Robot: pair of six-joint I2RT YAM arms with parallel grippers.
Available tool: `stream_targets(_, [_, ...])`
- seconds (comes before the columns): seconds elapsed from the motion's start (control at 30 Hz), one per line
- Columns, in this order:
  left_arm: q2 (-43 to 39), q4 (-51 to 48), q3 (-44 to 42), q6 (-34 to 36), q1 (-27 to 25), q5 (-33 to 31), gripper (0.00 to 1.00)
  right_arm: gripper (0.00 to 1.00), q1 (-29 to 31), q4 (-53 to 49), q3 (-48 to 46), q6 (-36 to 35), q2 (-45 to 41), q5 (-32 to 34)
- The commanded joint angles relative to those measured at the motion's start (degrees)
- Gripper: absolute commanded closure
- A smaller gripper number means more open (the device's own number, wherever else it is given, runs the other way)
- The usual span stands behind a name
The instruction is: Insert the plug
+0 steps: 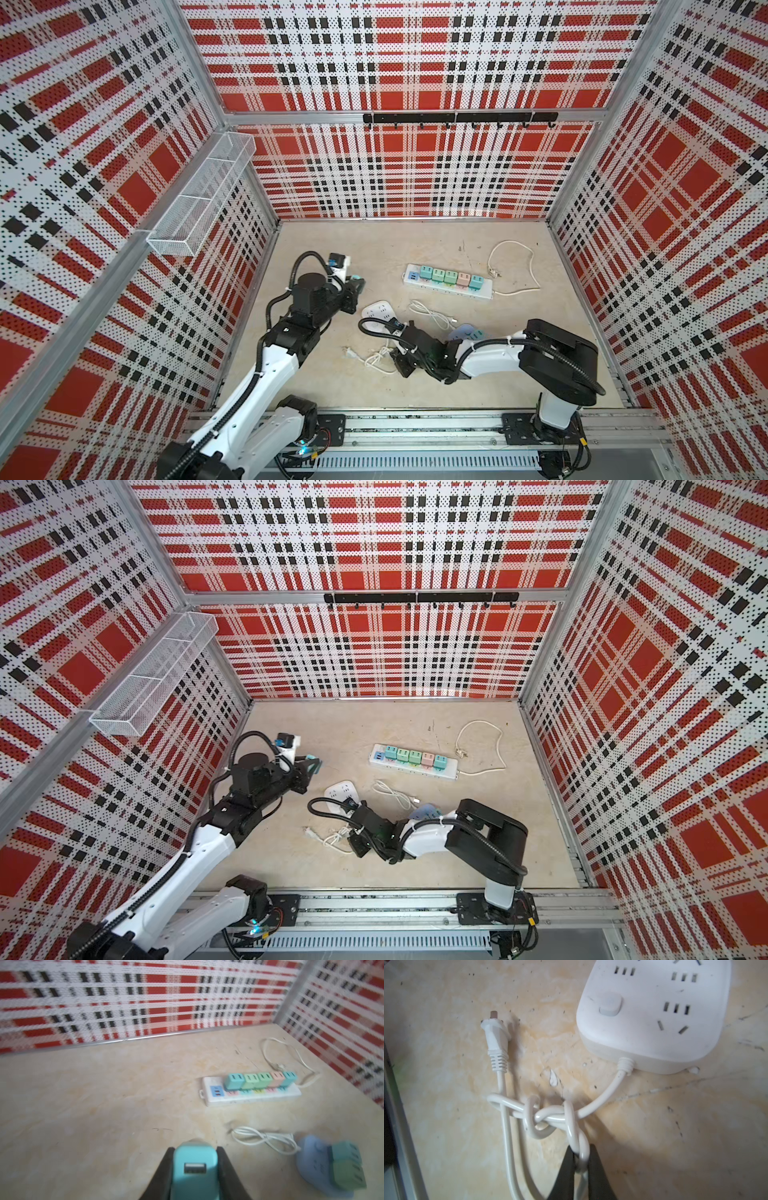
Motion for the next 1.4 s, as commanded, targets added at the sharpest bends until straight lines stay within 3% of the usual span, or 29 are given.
stream_targets(0.0, [1.42, 3.25, -0.97, 11.1, -7.02, -0.61, 1.0, 0.84, 0.03, 8.71, -6.48, -3.6, -5.63, -2.04])
stream_targets(0.27, [9.28, 7.55, -1.2, 13.22, -10.9, 6.68, 1.0, 0.55, -0.14, 9.82, -13.31, -4.73, -15.53, 3.54])
stream_targets(0.43, [14.72, 7.55, -0.55, 15.64, -12.64, 9.53, 1.0, 0.48, -1.73, 6.36, -14.22, -7.55, -27.13, 6.66])
stream_targets(0.7, [15.48, 3.43, -0.95, 19.36, -9.05, 9.58, 1.0, 0.42, -17.08, -5.34, -15.83, -7.23, -51.19, 10.52])
stream_targets(0.77, [15.45, 3.4, -1.32, 20.7, -7.58, 12.97, 1.0, 0.42, -22.27, -6.57, -15.88, -5.98, -53.99, 9.78])
stream_targets(0.87, [14.81, 1.62, -1.37, 22.82, -7.23, 14.92, 1.0, 0.43, -29.94, -5.9, -16.72, -3.73, -54.24, 7.98])
stream_targets(1.13, [19.6, -7.18, 3.09, 25.53, -9.29, 10.39, 1.0, 0.42, -45.59, 5.07, -17.27, -0.2, -43.61, 7.89])
stream_targets(1.23, [21.24, -7.15, 4.67, 19.55, -9.37, 9.56, 1.0, 0.42, -47.52, 6.03, -16.19, -1.31, -40.3, 9.15])
stream_targets(1.33, [22.62, 1.21, 3.0, 10.58, -12.11, 10.15, 1.0, 0.42, -47.83, 6.79, -16.27, -2.92, -39.59, 12.64])
stream_targets(1.37, [23.21, 3.78, 2.05, 9.68, -13.55, 7.14, 1.0, 0.41, -48.08, 7.37, -16.76, -3.23, -39.83, 13.15])
